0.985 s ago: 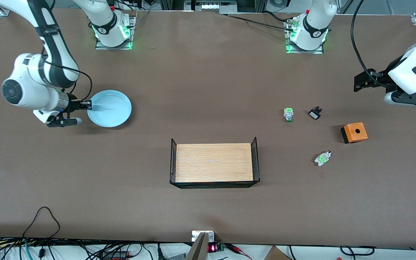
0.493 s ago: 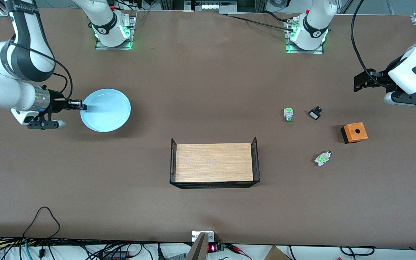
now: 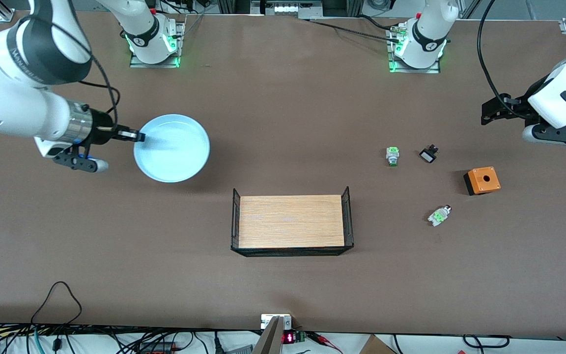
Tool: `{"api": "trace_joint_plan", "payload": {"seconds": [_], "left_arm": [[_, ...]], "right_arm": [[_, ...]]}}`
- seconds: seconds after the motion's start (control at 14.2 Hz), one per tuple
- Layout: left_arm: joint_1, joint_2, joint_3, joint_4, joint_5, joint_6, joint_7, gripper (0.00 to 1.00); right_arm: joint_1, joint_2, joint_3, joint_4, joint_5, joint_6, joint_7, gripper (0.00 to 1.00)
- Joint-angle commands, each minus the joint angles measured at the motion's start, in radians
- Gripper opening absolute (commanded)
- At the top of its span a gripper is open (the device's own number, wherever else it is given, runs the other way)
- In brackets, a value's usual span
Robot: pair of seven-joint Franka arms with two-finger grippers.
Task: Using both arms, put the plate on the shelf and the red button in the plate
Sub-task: 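Lift the plate with the right gripper and carry it toward the wooden tray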
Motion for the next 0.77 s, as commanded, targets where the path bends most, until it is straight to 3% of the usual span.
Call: {"api": "trace_joint_plan", "payload": {"seconds": [0.0,0.7], "left_arm": [[-0.002,0.013,-0.003,0.03,0.01,-0.02,-0.007,1.0],[0.0,0.013,-0.003,0.03,0.009,-0.02,-0.007,1.0]], "right_arm": [[0.068,0.012,-0.008,0.055,0.038,-0.019,0.224,0.0],[0.237,0.113,-0.008,0.183,0.077,0.091,0.617,0.0]]}}
